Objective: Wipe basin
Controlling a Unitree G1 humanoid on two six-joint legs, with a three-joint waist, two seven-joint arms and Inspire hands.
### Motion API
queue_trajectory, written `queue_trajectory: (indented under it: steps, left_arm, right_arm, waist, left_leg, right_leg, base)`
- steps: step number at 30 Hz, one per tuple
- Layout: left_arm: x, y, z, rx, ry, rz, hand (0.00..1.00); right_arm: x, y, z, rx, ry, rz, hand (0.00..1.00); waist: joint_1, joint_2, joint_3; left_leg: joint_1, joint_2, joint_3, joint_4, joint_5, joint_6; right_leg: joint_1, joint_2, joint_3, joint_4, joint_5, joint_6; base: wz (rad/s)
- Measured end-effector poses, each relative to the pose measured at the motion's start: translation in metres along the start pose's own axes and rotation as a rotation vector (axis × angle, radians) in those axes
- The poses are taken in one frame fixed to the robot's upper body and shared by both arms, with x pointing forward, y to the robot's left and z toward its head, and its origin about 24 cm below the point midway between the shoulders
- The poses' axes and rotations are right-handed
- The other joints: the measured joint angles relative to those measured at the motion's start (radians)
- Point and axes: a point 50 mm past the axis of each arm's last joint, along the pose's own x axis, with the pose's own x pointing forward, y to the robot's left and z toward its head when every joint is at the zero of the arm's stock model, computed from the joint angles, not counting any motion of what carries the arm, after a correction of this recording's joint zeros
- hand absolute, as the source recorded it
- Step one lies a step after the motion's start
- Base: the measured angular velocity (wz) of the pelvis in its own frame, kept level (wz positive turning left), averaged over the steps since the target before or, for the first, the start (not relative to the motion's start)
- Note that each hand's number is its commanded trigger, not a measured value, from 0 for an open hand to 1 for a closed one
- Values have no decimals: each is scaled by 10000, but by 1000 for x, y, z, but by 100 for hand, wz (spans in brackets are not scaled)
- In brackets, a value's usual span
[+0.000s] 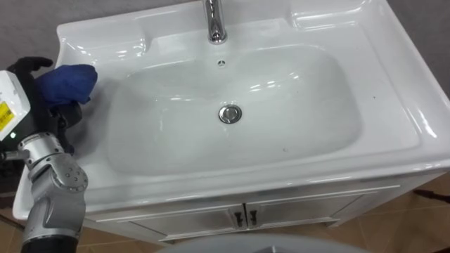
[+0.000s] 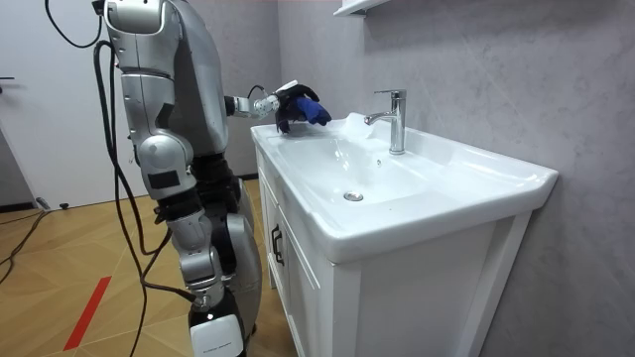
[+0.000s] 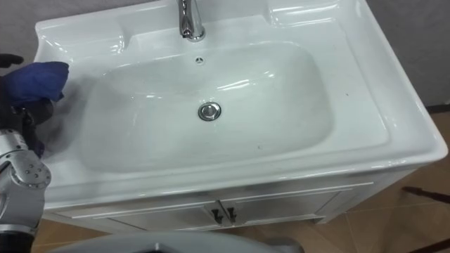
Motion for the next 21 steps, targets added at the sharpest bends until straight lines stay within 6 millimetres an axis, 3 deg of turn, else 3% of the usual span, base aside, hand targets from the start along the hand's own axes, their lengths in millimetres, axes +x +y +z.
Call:
queue_trajectory:
  steps: [5,7,9,13,18,19,20,21]
  left_arm:
    - [0,0,1,-35,-58,-1,0]
    - [0,0,1,-31,-60,-12,13]
    - [0,0,1,-26,-69,-57,11]
    - [0,0,1,34,-106,-50,58]
    - [0,0,1,54,-119,-46,68]
    - [0,0,1,55,-119,-46,75]
    - [0,0,1,55,-119,-46,100]
    - [0,0,1,57,-121,-46,100]
  right_arm:
    - [0,1,0,-13,-27,13,0]
    - [0,1,0,-25,-20,18,0]
    - [0,1,-1,-38,0,23,0]
    - [0,1,-1,-44,0,25,0]
    - [0,1,0,-42,-5,124,0]
    - [0,1,0,-42,-5,126,0]
    - [0,1,0,-42,-5,126,0]
    - [0,1,0,-44,-6,126,0]
  waist:
    - [-31,18,11]
    - [-41,24,10]
    - [-41,27,13]
    - [-57,24,13]
    - [-41,24,13]
    - [-40,24,13]
    - [-40,24,13]
    - [-47,19,15]
  left_leg:
    - [-7,-1,-7,0,0,0]
    - [3,-2,-4,0,0,0]
    - [-2,-2,-3,-4,0,0]
    - [-11,-3,3,-21,0,0]
    - [-25,-5,0,-23,0,0]
    - [-25,-6,0,-23,0,0]
    - [-25,-6,0,-23,0,0]
    - [-25,-6,0,-23,0,0]
  right_leg:
    - [-24,0,-4,-47,0,0]
    - [-41,7,19,-115,4,1]
    - [-48,10,15,-117,5,1]
    - [-69,10,27,-130,5,1]
    - [-83,11,35,-138,4,1]
    - [-84,11,37,-140,4,0]
    - [-84,11,37,-141,4,1]
    - [-85,11,37,-143,4,0]
  base:
    - [0]
    - [0]
    - [0]
    - [0]
    - [0]
    - [0]
    - [0]
    - [0]
